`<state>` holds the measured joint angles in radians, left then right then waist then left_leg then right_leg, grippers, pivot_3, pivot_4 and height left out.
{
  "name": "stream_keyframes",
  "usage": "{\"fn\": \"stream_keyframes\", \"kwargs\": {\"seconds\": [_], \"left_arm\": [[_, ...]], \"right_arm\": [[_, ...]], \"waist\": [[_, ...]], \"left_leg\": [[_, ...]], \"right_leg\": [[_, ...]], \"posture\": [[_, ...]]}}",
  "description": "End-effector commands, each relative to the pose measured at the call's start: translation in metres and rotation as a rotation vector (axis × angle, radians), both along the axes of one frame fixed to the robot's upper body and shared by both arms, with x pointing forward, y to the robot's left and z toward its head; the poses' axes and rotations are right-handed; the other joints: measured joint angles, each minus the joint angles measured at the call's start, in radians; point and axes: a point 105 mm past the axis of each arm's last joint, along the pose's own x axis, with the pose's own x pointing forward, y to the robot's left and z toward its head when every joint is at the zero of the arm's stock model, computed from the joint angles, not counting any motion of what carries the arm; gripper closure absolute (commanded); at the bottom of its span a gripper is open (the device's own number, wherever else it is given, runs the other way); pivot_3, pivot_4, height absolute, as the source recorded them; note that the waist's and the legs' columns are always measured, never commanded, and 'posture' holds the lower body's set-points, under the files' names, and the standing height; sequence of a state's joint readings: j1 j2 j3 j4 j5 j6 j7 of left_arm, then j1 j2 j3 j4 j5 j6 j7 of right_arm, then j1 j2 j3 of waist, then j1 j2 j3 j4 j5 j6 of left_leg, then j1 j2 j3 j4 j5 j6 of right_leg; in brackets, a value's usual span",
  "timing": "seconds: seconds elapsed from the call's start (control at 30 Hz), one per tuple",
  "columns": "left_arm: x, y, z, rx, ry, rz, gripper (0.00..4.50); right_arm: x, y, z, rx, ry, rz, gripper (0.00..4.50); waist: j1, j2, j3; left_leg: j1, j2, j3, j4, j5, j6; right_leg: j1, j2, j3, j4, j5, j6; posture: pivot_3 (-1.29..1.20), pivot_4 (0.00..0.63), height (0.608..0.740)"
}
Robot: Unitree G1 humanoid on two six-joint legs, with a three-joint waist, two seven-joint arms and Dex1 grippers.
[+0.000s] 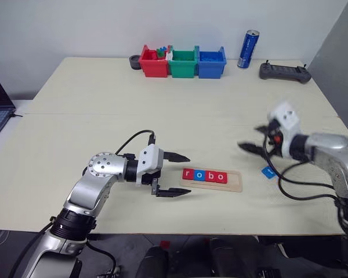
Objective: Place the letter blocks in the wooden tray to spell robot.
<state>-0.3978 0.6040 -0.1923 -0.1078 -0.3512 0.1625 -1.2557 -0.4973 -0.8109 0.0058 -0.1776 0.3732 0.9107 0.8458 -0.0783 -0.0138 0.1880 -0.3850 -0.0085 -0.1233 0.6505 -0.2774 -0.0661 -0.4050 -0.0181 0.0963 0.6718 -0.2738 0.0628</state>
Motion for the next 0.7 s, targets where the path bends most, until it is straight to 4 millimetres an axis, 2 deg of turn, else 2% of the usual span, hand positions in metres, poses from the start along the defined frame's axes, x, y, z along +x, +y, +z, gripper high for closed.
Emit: {"fn": "stream_keyframes", "kwargs": {"seconds": [0.03,0.17,0.27,0.5,0.7], "left_arm": [[-0.004,-0.002,0.007,-0.013,-0.039,-0.014,0.0],[-0.009,0.001,0.005,-0.012,-0.03,-0.004,0.0],[-0.01,0.002,0.005,-0.012,-0.028,0.002,0.0],[-0.005,-0.001,0.007,-0.014,-0.032,-0.009,0.0],[-0.005,-0.002,0.008,-0.014,-0.032,-0.019,0.0]], "right_arm": [[0.004,-0.012,0.004,-0.012,0.002,0.002,0.02],[0.004,-0.024,-0.001,0.095,0.091,-0.183,0.02],[-0.008,-0.024,-0.003,0.172,0.161,-0.266,0.02],[-0.039,-0.023,-0.02,0.064,0.177,-0.33,0.02],[-0.054,-0.037,-0.033,-0.015,0.178,-0.359,0.02]], "waist": [[-0.008,0.0,0.0],[-0.008,0.0,0.0],[0.0,0.0,0.0],[0.026,0.0,0.0],[0.029,0.0,0.0]], "left_leg": [[0.001,0.001,0.001,0.0,0.0,0.0],[0.003,0.002,0.0,-0.002,0.0,0.0],[0.002,0.001,-0.001,-0.002,0.0,0.0],[0.001,0.001,-0.001,-0.002,0.0,0.0],[0.001,0.001,-0.001,-0.002,0.0,0.0]], "right_leg": [[0.0,0.0,0.001,0.001,0.0,0.0],[0.0,0.002,0.0,0.003,0.0,0.0],[0.0,0.002,0.0,0.003,0.0,-0.001],[0.0,0.001,0.0,0.001,0.0,0.0],[0.0,0.001,0.0,0.001,0.0,0.0]], "posture": [[0.0,0.15,0.74],[0.0,0.15,0.74],[0.0,0.15,0.74],[0.0,0.15,0.74],[0.0,0.15,0.74]]}}
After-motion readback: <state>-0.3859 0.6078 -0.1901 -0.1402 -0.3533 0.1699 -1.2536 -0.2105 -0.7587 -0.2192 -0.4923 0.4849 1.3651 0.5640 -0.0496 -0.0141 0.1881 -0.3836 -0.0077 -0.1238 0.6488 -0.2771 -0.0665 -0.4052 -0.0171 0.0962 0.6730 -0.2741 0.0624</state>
